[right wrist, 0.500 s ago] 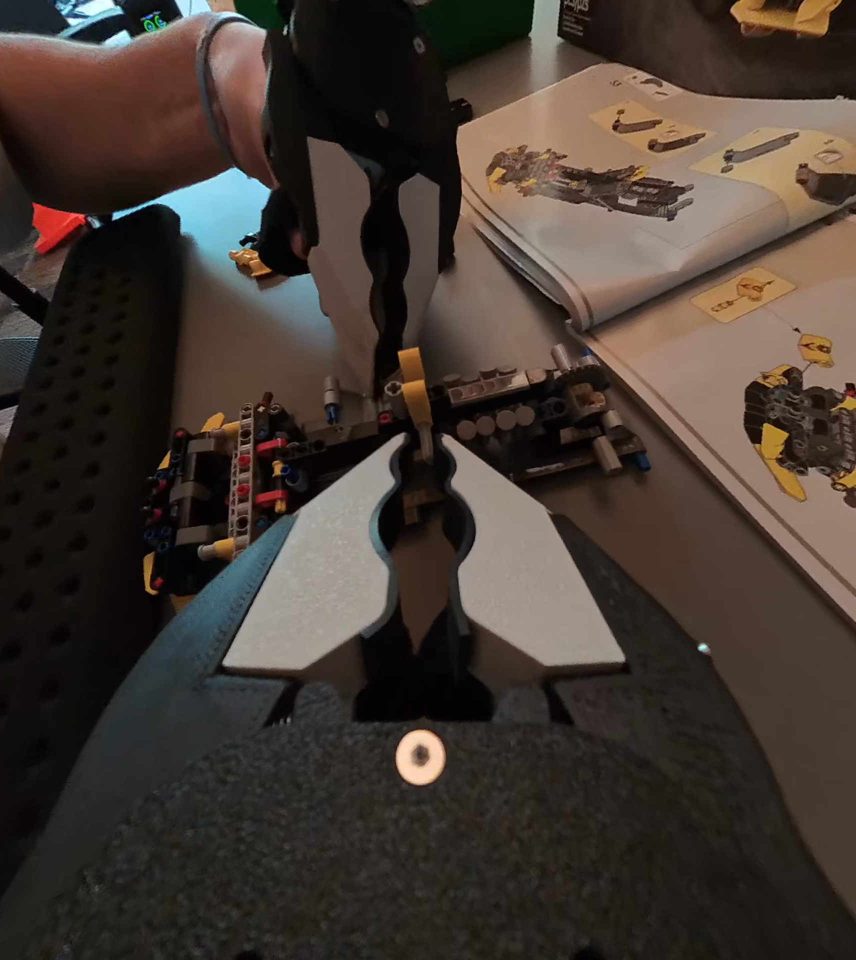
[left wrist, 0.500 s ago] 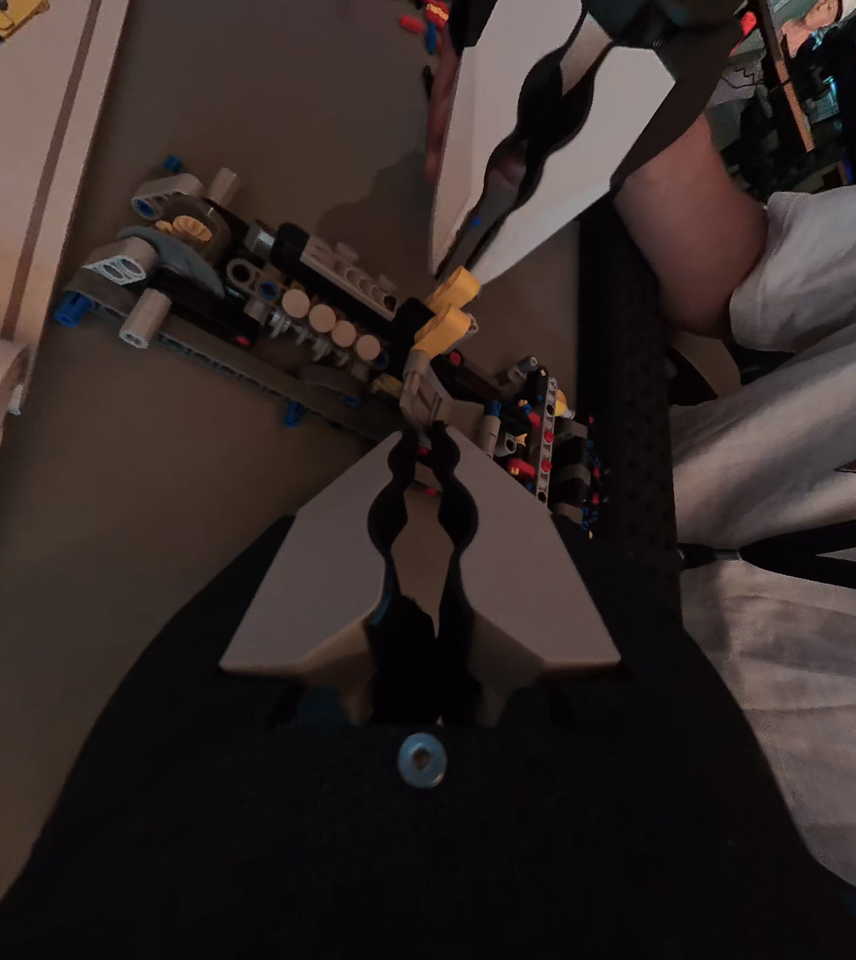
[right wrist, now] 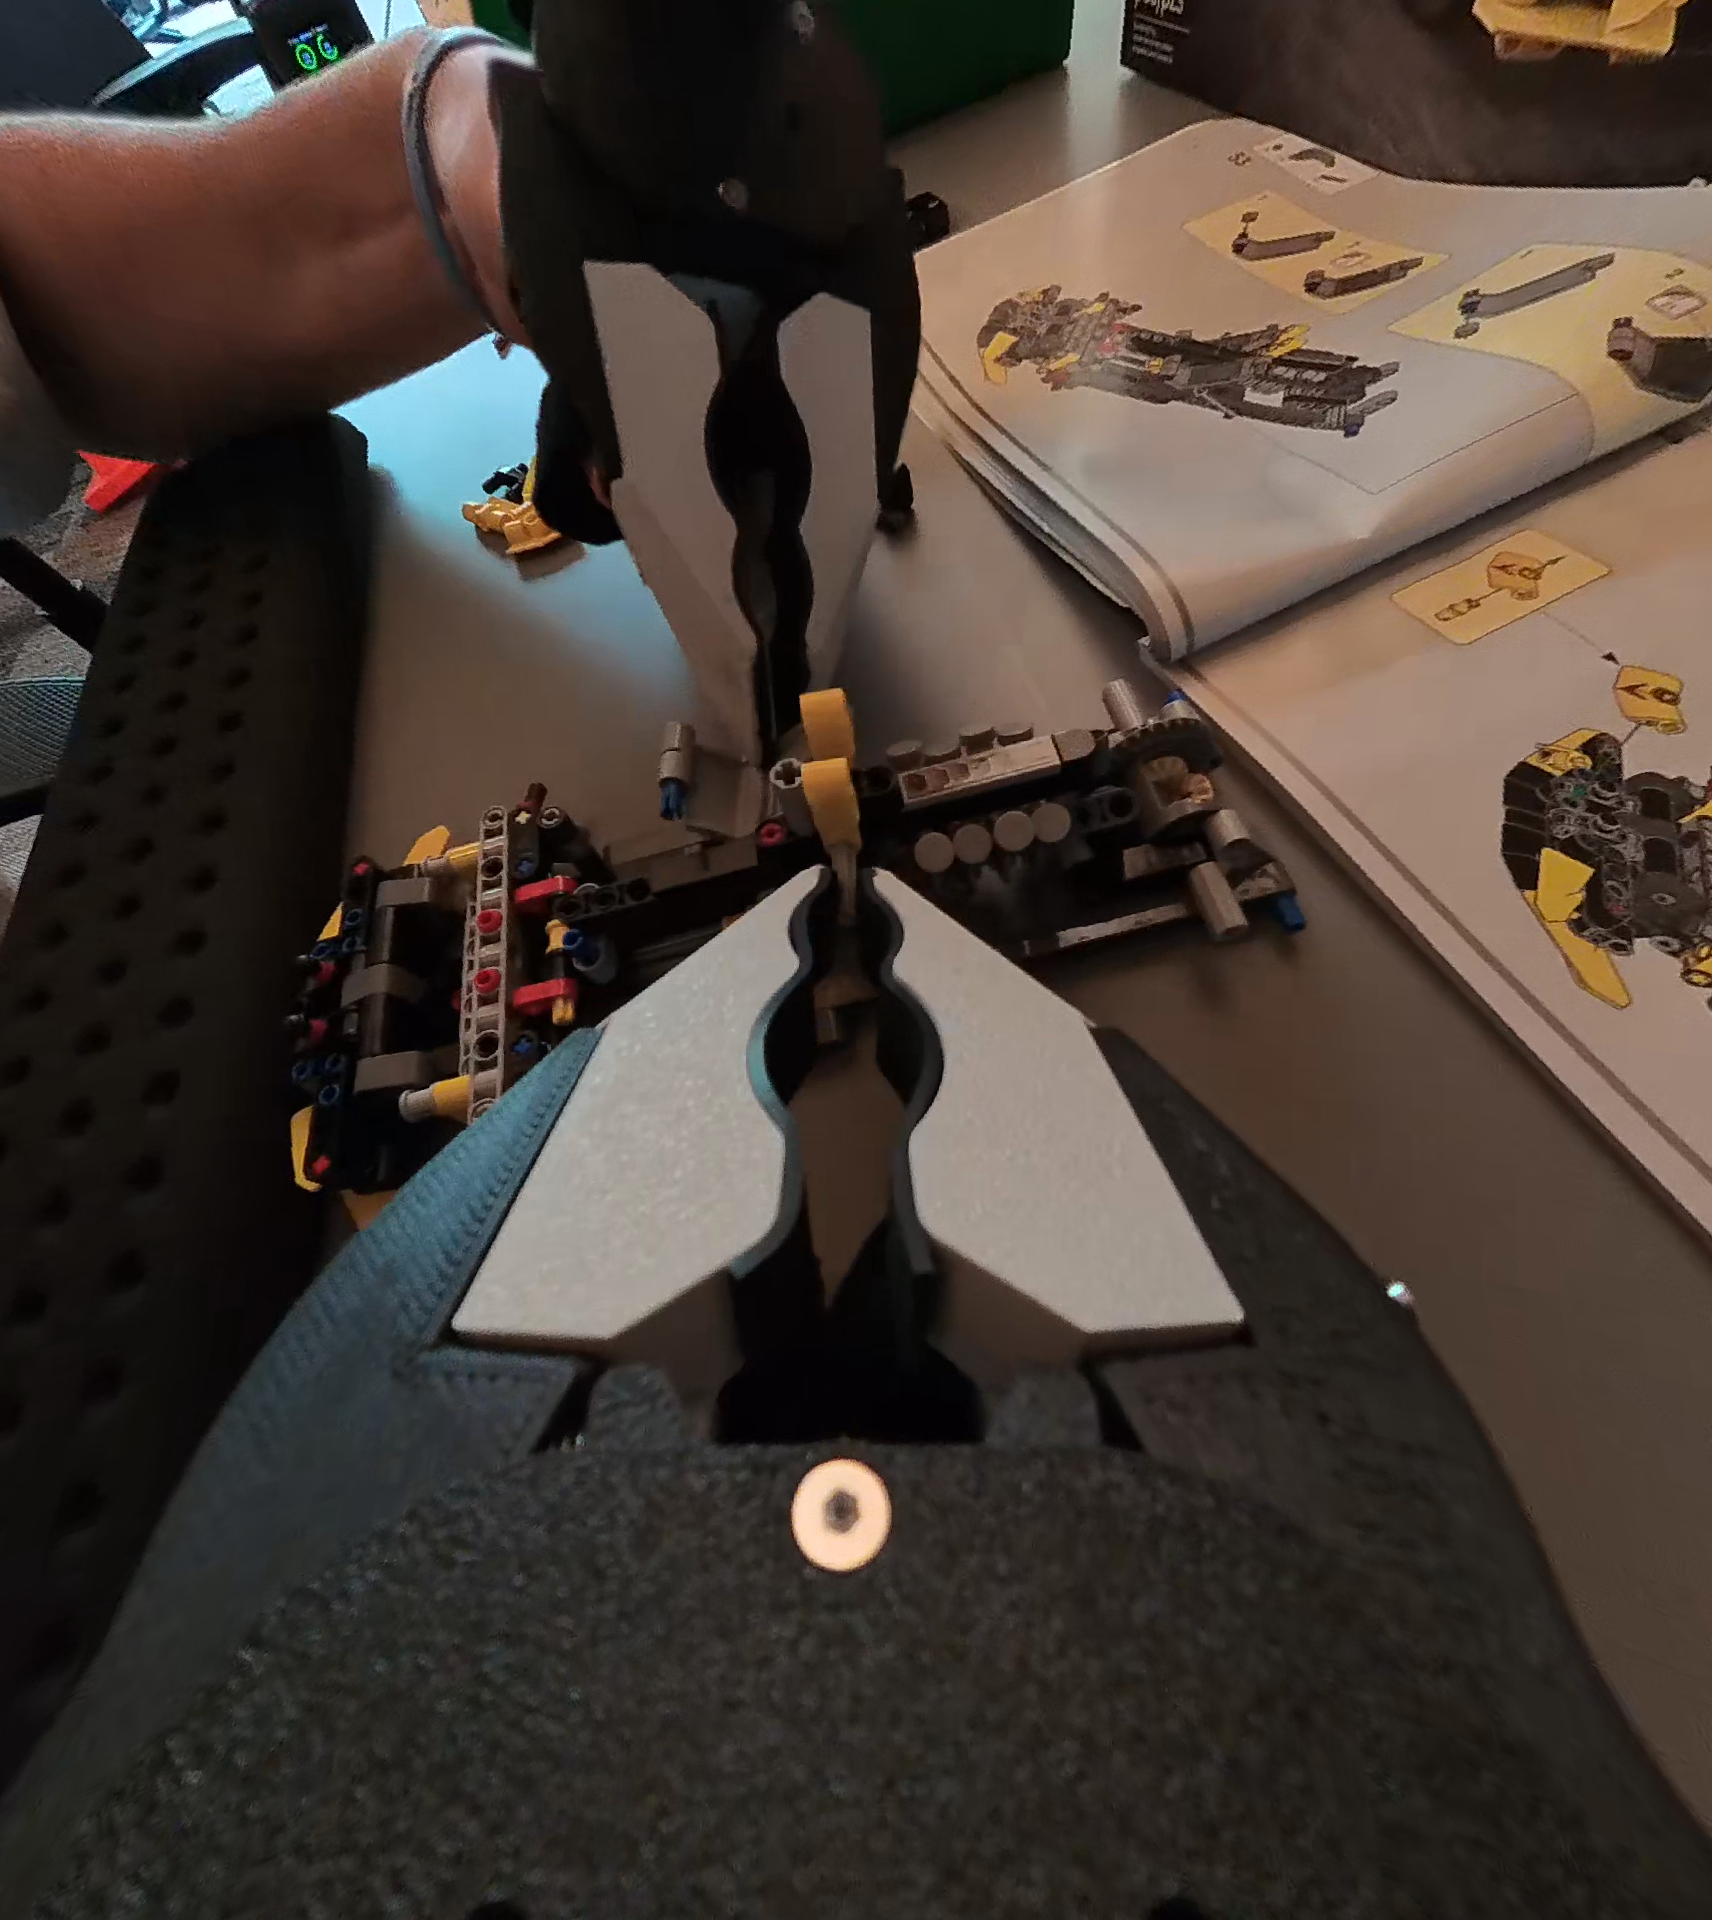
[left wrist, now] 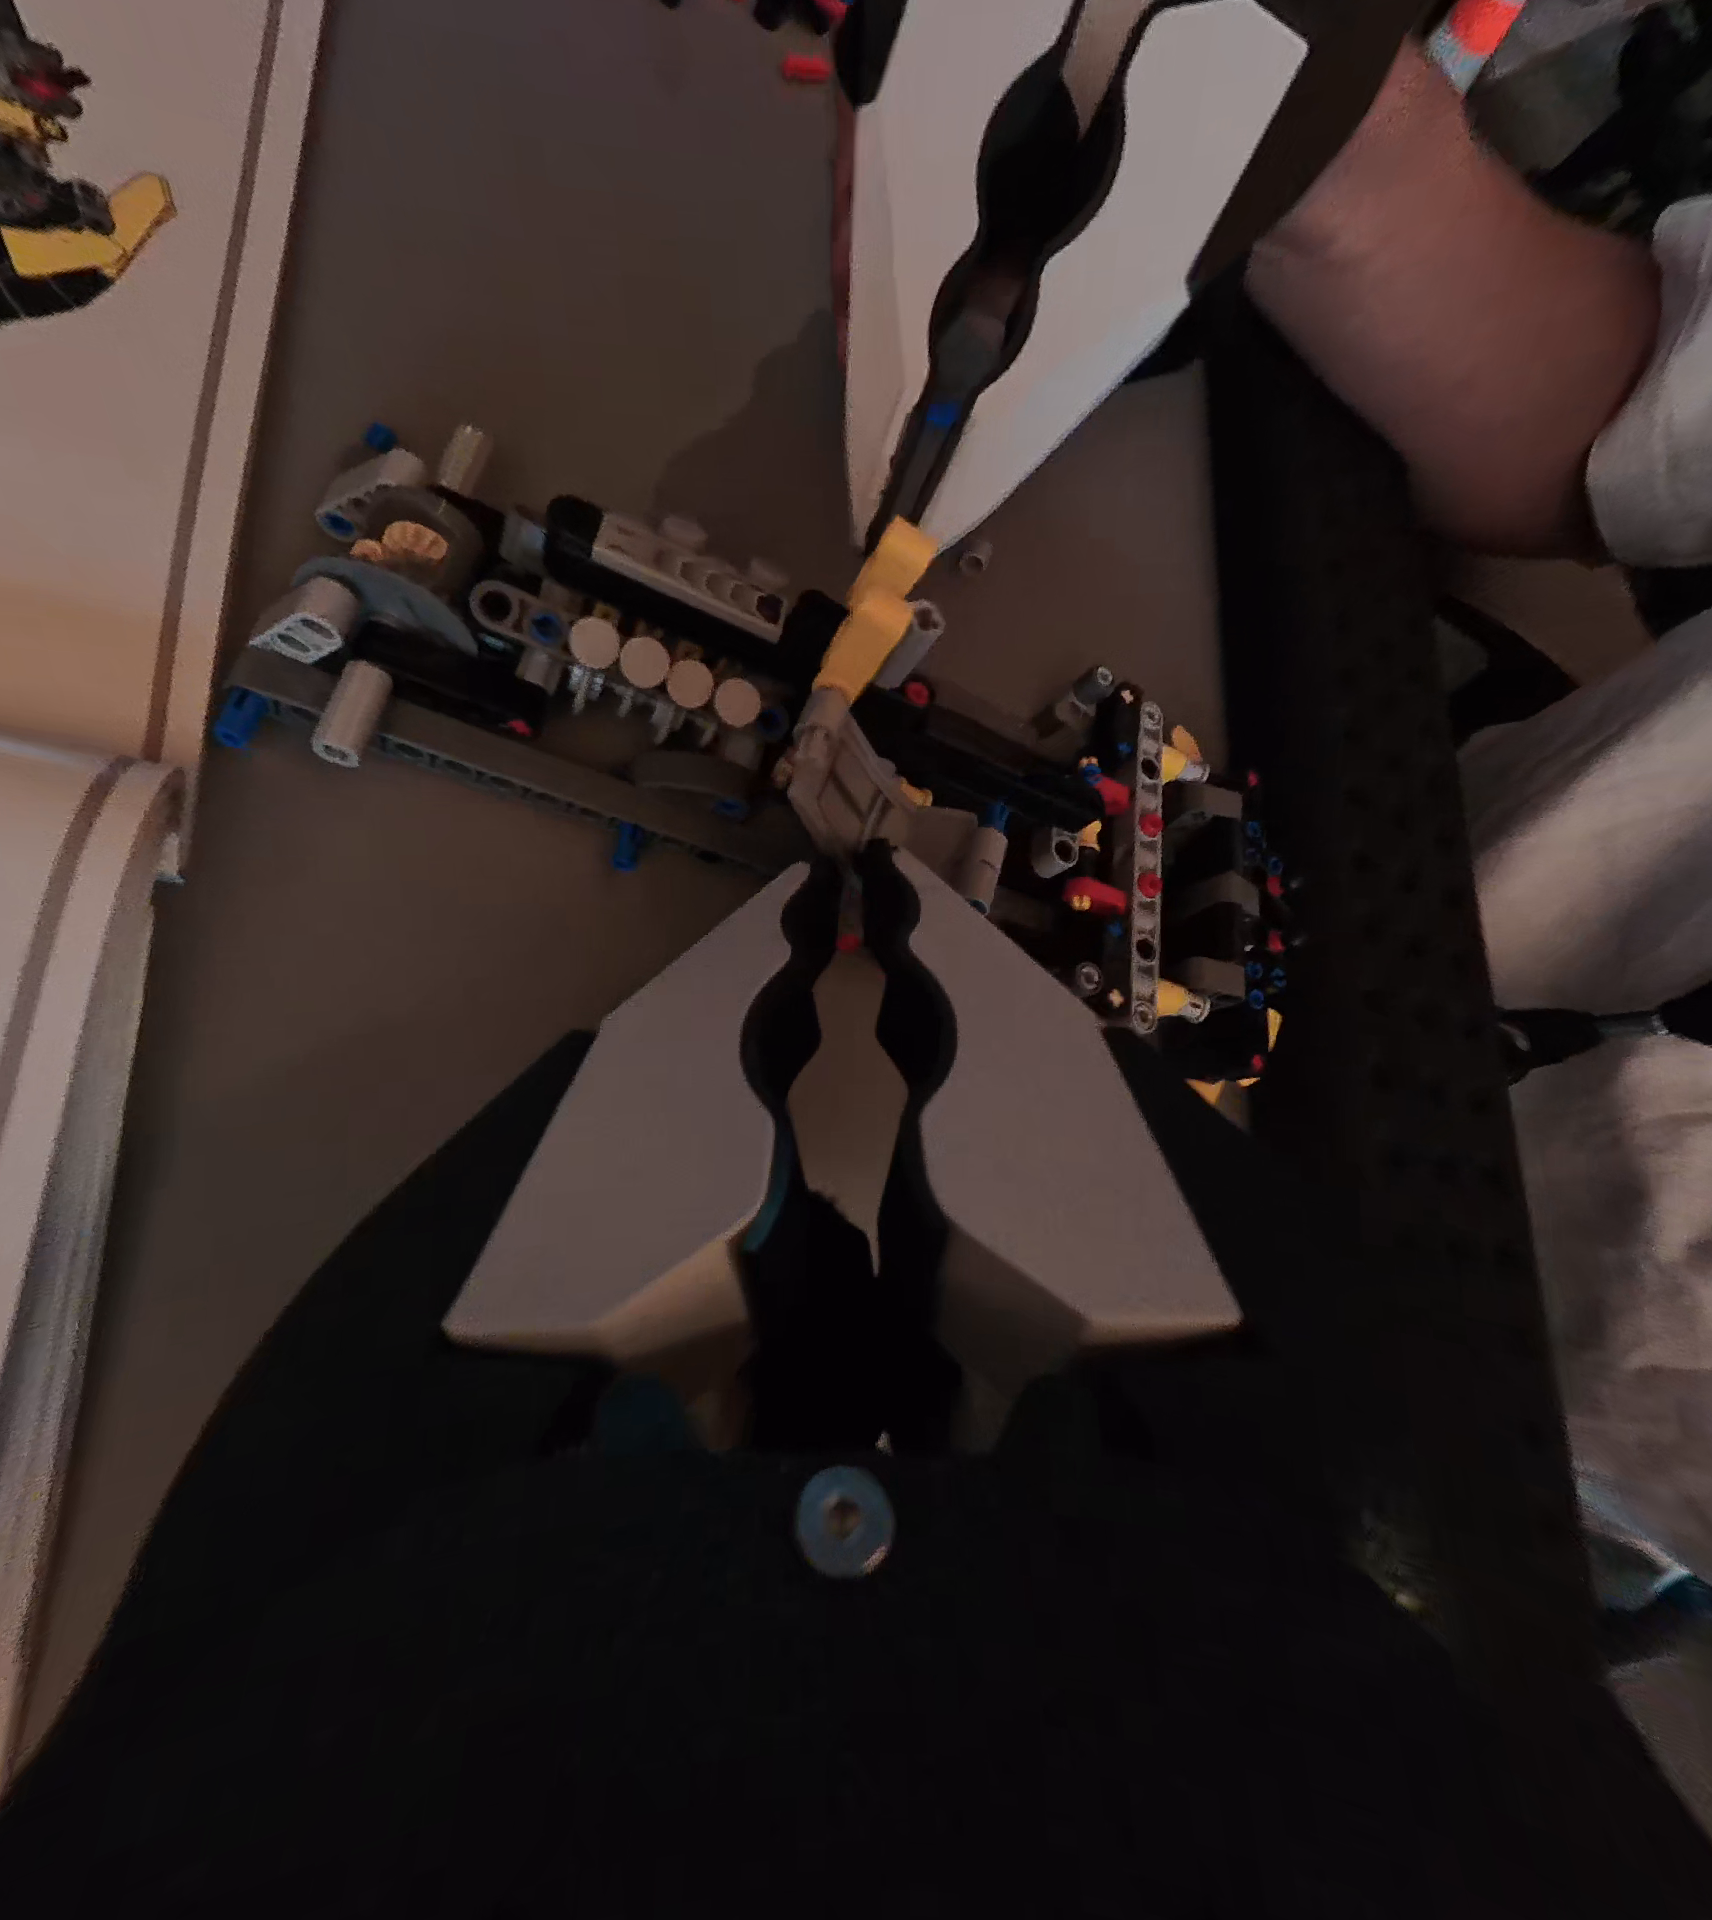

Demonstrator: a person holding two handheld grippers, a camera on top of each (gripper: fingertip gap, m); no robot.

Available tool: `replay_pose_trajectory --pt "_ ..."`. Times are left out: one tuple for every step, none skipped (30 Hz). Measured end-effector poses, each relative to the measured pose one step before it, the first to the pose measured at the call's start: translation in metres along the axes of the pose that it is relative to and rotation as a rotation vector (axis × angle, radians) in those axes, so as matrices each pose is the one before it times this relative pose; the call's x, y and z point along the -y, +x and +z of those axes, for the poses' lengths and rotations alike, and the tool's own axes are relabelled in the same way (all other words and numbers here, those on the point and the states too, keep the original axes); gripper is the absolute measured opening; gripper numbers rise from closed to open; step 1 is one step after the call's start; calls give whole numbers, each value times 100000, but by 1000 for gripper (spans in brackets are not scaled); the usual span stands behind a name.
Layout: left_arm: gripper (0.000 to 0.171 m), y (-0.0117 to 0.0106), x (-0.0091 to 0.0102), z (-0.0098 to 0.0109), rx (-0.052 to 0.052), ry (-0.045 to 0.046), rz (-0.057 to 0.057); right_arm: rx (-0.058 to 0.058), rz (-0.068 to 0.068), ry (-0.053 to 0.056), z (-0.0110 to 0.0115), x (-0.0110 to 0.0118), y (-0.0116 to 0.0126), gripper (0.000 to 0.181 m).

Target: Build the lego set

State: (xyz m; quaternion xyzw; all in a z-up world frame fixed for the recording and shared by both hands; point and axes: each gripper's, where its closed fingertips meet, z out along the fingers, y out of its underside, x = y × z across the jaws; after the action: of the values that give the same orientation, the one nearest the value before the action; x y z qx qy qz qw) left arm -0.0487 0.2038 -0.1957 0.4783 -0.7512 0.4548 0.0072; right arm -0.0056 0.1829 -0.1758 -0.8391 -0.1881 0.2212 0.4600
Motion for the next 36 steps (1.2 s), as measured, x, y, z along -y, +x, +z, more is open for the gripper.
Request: replay_pose_trajectory --pt "2 39 -19 55 1414 -417 1946 -10 88 20 -4 2 4 3" --pt "3 37 -37 53 1065 -743 288 160 203 210 0 30 2 3" --pt "4 48 -81 4 673 -1061 -904 154 136 295 22 45 -18 2" --pt "5 -5 -187 -83 933 -1753 -1503 88 19 324 36 55 -3 2" --pt "12 -133 -218 -290 2256 -1718 -1511 73 -23 210 39 32 -4 2" --pt "16 -42 -141 -533 2329 -621 -706 157 71 131 47 31 -12 2" --pt "17 69 -197 -676 2255 -300 -35 -126 26 -250 19 -26 17 2" --pt "17 -12 -59 -751 3392 1174 54 -151 85 109 -3 28 -2 2" --pt "17 -63 29 -759 3946 2354 -385 -281 -135 -139 7 -7 14 3" --pt "17 -110 98 -657 4008 3345 -1297 -489 -162 114 13 32 37 3" --pt "17 -214 194 -473 4208 4423 -2798 -515 -79 -50 34 21 58 4" --pt "16 -387 228 -253 4430 4893 -4598 -170 114 -169 25 30 10 5" --pt "17 -495 259 -45 4302 5403 -5538 -1 106 -203 41 27 -1 5" --pt "16 -507 394 102 3753 6593 -5120 29 -50 -134 37 18 -2 4" --pt "16 -477 441 228 3058 7207 -4071 54 -99 29 33 12 8 4" --pt "15 -544 268 309 3160 5939 -2929 106 104 162 22 0 6 5" --pt "15 -643 -28 214 4276 2431 -2396 80 364 243 -6 1 28 5" --pt "15 -228 -94 39 2333 -448 654 -10 371 123 -28 -31 54 6" --pt "15 -64 203 -61 1309 1086 4570 -117 349 -23 -40 -20 61 6" --pt "13 -326 295 -45 2626 2640 5656 -166 151 -63 -52 7 43 7" --pt "12 -351 103 49 2276 1589 5128 -12 -98 332 -33 77 -24 7" --pt "12 -244 -84 118 1291 205 4378 -194 -233 630 -28 141 -9 7" --pt "12 -177 -210 152 456 -696 3370 -47 -298 418 -10 138 -37 7" --pt "12 -219 -159 137 629 -956 910 315 -406 246 18 110 -91 6" --pt "12 -84 69 73 -287 157 -885 234 -407 -8 34 69 -81 7" --pt "12 21 275 3 -1013 1501 -1224 -103 -396 -188 26 41 -56 6" --pt "12 -139 429 -85 136 2184 -1361 -119 -591 -174 9 26 -77 6" --pt "12 -91 606 -203 -78 3149 -931 -240 -808 -224 -5 8 -77 6" --pt "12 98 629 -228 -1007 3344 -823 -439 -871 -67 -40 15 -64 6" --pt "11 172 472 -202 -1335 2313 -1061 -407 -810 181 -69 44 -43 6" --pt "11 133 330 -175 -913 1367 -584 -488 -542 271 -96 40 11 6" --pt "12 75 260 -180 -170 1340 442 -592 -184 223 -105 31 68 6" --pt "12 16 198 -171 465 1226 1036 -446 98 338 -104 42 83 7" --pt "11 -97 101 -148 1180 746 1309 -340 340 543 -103 60 101 6" --pt "11 -235 22 -114 1851 483 1148 -177 466 592 -79 72 95 6" --pt "11 -212 -32 -83 1355 273 656 -53 561 544 -46 54 91 6"
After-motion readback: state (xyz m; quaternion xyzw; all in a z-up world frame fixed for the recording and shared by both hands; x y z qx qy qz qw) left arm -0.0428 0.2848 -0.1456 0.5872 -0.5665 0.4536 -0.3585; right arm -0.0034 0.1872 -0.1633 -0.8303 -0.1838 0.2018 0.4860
